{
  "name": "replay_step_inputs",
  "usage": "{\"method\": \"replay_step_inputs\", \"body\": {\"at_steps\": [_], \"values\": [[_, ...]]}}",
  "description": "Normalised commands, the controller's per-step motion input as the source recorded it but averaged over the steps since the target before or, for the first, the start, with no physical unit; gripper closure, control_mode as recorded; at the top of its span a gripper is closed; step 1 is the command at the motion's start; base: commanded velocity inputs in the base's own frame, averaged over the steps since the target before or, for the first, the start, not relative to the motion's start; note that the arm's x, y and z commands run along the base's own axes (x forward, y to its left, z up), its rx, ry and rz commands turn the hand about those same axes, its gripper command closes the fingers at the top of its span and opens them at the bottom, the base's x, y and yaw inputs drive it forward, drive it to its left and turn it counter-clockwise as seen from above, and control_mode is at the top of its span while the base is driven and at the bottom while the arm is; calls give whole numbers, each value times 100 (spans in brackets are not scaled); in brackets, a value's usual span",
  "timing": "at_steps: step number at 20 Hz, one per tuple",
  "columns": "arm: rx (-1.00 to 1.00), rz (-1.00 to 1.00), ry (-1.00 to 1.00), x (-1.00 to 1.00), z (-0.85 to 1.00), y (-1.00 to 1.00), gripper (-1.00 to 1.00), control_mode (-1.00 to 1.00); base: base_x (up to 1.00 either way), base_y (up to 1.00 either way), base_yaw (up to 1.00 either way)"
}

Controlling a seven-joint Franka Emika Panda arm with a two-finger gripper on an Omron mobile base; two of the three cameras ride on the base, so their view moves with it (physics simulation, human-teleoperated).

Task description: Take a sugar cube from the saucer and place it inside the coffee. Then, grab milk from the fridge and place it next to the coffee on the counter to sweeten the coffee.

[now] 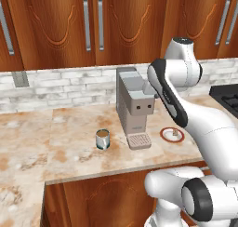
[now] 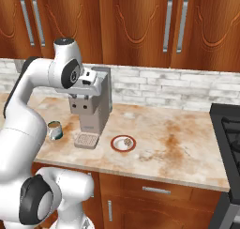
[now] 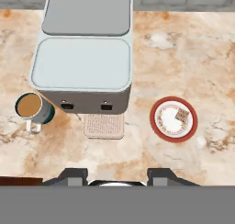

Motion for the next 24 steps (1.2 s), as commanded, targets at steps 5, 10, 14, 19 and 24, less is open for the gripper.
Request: {"method": "replay_step_inputs", "body": {"at_steps": [5,10,14,19,24], "values": [[7,-3,0,-42,-15,-31,-100,-100,0,0,0],[2,-2,0,-47,-59,-76,-100,-100,0,0,0],[0,5,3,-6,-74,-90,-100,-100,0,0,0],[0,13,0,25,-62,-61,-100,-100,0,0,0],[0,14,0,55,-70,-39,-100,-100,0,0,0]]}}
